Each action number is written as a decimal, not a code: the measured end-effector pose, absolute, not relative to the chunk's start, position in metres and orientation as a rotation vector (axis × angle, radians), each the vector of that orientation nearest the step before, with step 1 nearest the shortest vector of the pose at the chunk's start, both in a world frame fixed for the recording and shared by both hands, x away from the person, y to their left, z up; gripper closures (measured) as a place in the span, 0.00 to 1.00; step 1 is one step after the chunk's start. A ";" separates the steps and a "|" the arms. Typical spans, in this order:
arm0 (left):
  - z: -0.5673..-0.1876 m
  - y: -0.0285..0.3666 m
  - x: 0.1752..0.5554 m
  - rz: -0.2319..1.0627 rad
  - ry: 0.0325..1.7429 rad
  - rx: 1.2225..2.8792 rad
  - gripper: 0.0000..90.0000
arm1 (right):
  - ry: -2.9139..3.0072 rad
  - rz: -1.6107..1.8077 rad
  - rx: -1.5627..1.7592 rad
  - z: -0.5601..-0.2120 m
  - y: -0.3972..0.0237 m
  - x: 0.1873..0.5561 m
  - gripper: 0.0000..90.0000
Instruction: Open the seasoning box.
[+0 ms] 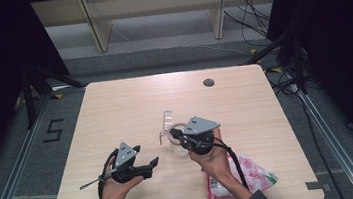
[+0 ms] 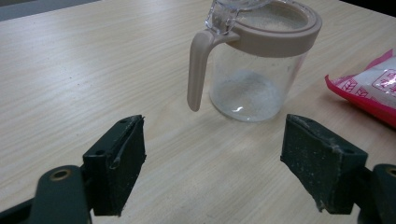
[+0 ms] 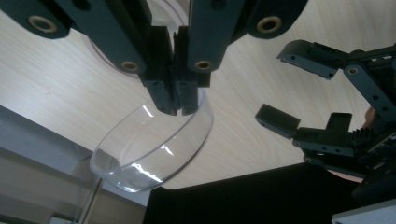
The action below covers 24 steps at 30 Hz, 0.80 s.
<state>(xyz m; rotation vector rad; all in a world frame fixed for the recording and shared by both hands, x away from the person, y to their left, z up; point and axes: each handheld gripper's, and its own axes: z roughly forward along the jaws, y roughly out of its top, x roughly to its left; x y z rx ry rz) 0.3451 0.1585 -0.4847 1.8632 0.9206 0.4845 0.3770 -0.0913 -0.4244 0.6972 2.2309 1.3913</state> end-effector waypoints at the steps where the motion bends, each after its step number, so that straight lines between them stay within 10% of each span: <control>1: -0.485 0.158 0.345 0.484 0.921 1.863 0.23 | 2.231 1.387 0.671 -0.424 -0.089 0.377 0.98; 24: -0.486 0.166 0.339 0.504 0.929 1.808 0.24 | 2.323 1.393 0.591 -0.421 -0.126 0.327 1.00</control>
